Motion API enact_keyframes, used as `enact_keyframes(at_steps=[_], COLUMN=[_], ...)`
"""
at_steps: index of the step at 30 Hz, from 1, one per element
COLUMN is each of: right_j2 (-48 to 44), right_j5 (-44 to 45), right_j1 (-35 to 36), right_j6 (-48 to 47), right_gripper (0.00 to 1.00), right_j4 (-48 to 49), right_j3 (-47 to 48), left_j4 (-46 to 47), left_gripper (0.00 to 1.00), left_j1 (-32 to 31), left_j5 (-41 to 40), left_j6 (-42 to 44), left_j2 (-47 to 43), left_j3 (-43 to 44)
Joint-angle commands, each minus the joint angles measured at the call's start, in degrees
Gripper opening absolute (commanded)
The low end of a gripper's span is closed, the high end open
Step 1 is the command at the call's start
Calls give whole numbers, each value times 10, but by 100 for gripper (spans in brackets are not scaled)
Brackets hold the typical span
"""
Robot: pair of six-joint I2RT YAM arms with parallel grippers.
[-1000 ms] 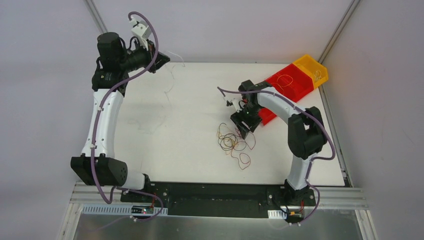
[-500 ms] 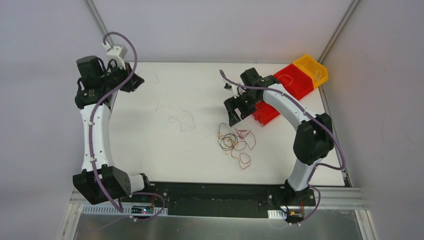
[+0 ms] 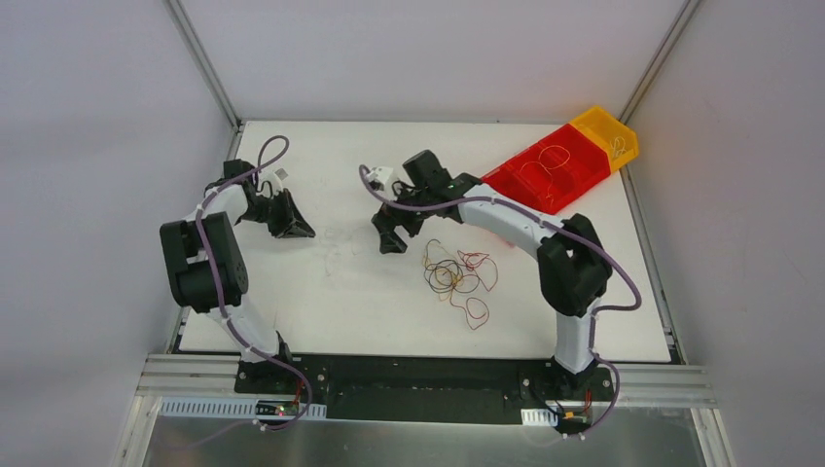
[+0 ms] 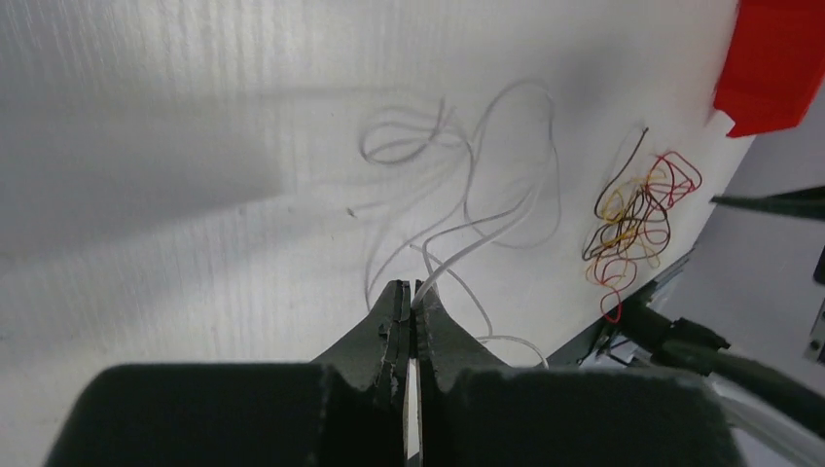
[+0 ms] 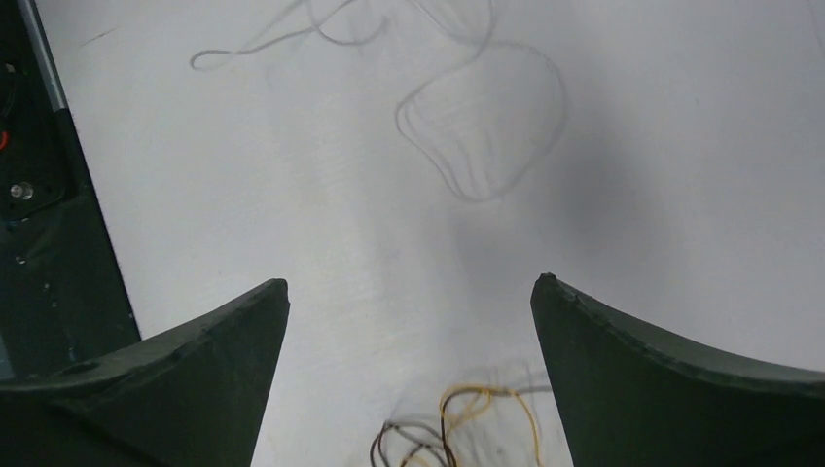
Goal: Untangle the cables
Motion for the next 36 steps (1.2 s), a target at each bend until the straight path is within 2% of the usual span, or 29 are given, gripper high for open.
enact_keyframes(at_steps=[1, 5, 8, 11, 14, 17, 21, 31, 36], right_j2=[39, 44, 31, 25, 36, 78, 129, 221, 292], right_j5=[-12, 24, 25, -10, -55, -35, 42, 120, 181], right_j1=[33, 61, 70, 75, 83, 89, 90, 89, 97], right_j6=[-60, -53, -59, -120, -180, -123, -50, 5, 29], right_gripper=[99, 99, 99, 99, 99, 99, 99, 99, 98], right_j4=[125, 169, 190, 182, 131, 100, 145, 189, 134], right_j3=[12, 8, -10, -29, -24, 28, 55, 121, 211], left_j4=[27, 24, 20, 15, 11, 10, 10, 18, 26], left_gripper=[0, 0, 0, 0, 0, 0, 0, 0, 0], left_j1=[-28, -96, -134, -144, -148, -148, -148, -148, -148], left_j5=[-28, -145, -208, -212, -219, -213, -196, -173, -157], left_j6=[-120, -191, -210, -230, -235, -247, -252, -255, -254], left_j2=[69, 103, 110, 127, 143, 155, 165, 181, 178], left_j3=[42, 44, 43, 49, 58, 61, 59, 59, 50])
